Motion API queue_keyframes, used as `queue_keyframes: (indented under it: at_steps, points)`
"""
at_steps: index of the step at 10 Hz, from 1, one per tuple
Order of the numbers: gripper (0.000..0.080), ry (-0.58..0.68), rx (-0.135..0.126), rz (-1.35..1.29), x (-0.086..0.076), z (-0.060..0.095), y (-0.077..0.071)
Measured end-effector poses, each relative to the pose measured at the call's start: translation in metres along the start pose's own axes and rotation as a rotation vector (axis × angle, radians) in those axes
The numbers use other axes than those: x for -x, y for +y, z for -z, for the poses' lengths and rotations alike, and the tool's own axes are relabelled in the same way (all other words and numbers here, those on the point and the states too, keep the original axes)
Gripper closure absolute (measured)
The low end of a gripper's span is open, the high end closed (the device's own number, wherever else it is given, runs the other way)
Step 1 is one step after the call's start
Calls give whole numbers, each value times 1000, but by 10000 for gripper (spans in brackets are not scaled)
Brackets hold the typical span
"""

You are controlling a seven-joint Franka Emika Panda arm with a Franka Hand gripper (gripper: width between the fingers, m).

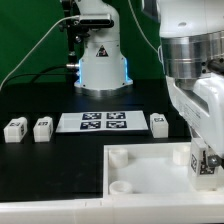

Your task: Assemble one leg

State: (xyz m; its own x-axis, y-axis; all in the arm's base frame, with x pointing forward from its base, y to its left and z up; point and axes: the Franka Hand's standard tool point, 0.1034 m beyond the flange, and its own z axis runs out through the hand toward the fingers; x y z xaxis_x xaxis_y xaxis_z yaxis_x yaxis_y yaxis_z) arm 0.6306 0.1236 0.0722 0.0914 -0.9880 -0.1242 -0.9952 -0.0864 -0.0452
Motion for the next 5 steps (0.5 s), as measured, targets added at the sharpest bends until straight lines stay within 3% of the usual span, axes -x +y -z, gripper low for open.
queue_keyframes:
  at_steps: [1,2,3,5]
  points:
    - [286,0,0,4,0,0,0]
    - [286,7,-24,160,-2,0,-1]
    - [179,13,-25,343,-2,0,1]
    - [159,19,-29,646,0,1,1]
